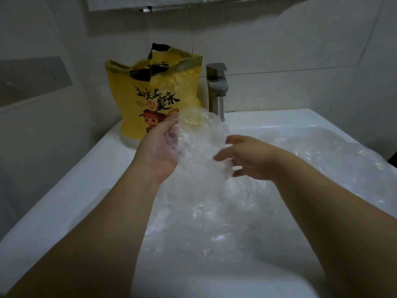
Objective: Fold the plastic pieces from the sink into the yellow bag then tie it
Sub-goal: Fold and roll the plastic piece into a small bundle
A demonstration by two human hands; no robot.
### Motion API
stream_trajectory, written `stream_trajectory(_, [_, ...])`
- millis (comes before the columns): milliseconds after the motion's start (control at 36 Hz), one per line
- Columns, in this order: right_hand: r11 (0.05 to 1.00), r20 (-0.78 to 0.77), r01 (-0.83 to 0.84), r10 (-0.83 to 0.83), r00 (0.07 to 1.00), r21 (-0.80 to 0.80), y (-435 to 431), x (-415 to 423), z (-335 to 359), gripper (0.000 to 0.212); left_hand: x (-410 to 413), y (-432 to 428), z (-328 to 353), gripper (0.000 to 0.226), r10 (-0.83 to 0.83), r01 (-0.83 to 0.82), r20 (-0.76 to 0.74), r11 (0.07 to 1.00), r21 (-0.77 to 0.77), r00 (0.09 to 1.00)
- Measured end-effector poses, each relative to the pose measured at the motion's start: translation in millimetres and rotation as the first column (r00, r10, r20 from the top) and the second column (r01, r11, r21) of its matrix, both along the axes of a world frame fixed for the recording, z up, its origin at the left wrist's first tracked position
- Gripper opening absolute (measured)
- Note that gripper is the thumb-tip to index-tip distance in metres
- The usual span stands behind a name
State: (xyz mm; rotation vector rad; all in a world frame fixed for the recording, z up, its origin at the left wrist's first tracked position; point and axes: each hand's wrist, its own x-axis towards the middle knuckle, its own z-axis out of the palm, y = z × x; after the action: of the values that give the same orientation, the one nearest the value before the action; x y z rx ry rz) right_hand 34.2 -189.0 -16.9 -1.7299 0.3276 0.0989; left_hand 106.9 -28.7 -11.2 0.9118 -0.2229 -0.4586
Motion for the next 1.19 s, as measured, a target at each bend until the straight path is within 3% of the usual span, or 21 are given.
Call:
stream_trajectory(83, [0.995, 0.048, -0.064, 0.06, 0.997, 0.073, 4, 0, 5, 0.058, 0, -3, -3, 0.013, 0.019, -0.026, 0.06, 0.993, 0.111, 0.998])
stream_trajectory(194, [0.992, 0.179, 0.067, -0.087, 0.98, 0.11, 11, 0, 7, 0.04, -3, -7, -4, 0.017, -0.013, -0.016, 0.179, 0.987, 0.159, 0.984])
stream_trajectory(333, [0.959, 0.268, 0.176, -0.234, 0.934, 0.223, 7, -1, 9, 0.023, -6, -7, -1, 0.019, -0.035, -0.001, 0.195, 0.984, 0.18, 0.98])
stream_trajectory(472, [0.868, 0.3, 0.268, -0.41, 0.861, 0.417, 6, -4, 18, 0.039, -15, -9, 0, 0.015, -0.087, 0.037, 0.166, 0.959, 0.28, 0.982])
stream_trajectory(556, [0.823, 0.26, 0.293, -0.456, 0.851, 0.487, 6, -6, 20, 0.04, -17, -10, 0, 0.023, -0.138, 0.085, 0.151, 0.945, 0.315, 0.979])
stream_trajectory(639, [0.814, 0.221, 0.346, -0.486, 0.845, 0.466, 8, -6, 23, 0.037, -15, -8, 0, 0.027, -0.16, 0.094, 0.179, 0.94, 0.327, 0.971])
stream_trajectory(778, [0.846, 0.312, 0.517, -0.529, 0.789, 0.128, 6, -2, 19, 0.049, -6, -8, -6, 0.017, 0.053, -0.192, 0.264, 0.825, 0.532, 0.963])
stream_trajectory(833, [0.839, 0.322, 0.536, -0.534, 0.782, 0.093, 6, -1, 17, 0.056, -4, -7, -7, 0.012, 0.115, -0.262, 0.279, 0.775, 0.575, 0.953])
stream_trajectory(917, [0.856, 0.292, 0.507, -0.513, 0.807, 0.102, 7, 0, 17, 0.058, -7, -6, -1, 0.035, 0.033, -0.122, 0.174, 0.839, 0.53, 0.984])
stream_trajectory(972, [0.865, 0.26, 0.48, -0.502, 0.825, 0.148, 8, 0, 18, 0.059, -13, -7, -1, 0.042, -0.144, 0.007, 0.174, 0.79, 0.612, 0.974])
stream_trajectory(1028, [0.863, 0.228, 0.449, -0.497, 0.838, 0.231, 9, 0, 19, 0.054, -18, -8, -6, 0.035, -0.208, 0.018, 0.194, 0.726, 0.687, 0.959])
stream_trajectory(1111, [0.828, 0.164, 0.413, -0.5, 0.85, 0.38, 7, -3, 22, 0.04, -14, -9, -8, 0.022, -0.118, -0.008, 0.168, 0.797, 0.604, 0.979])
stream_trajectory(1194, [0.796, 0.157, 0.296, -0.434, 0.887, 0.528, 3, -7, 22, 0.06, -8, -8, -2, 0.004, -0.028, -0.018, 0.12, 0.929, 0.37, 0.992])
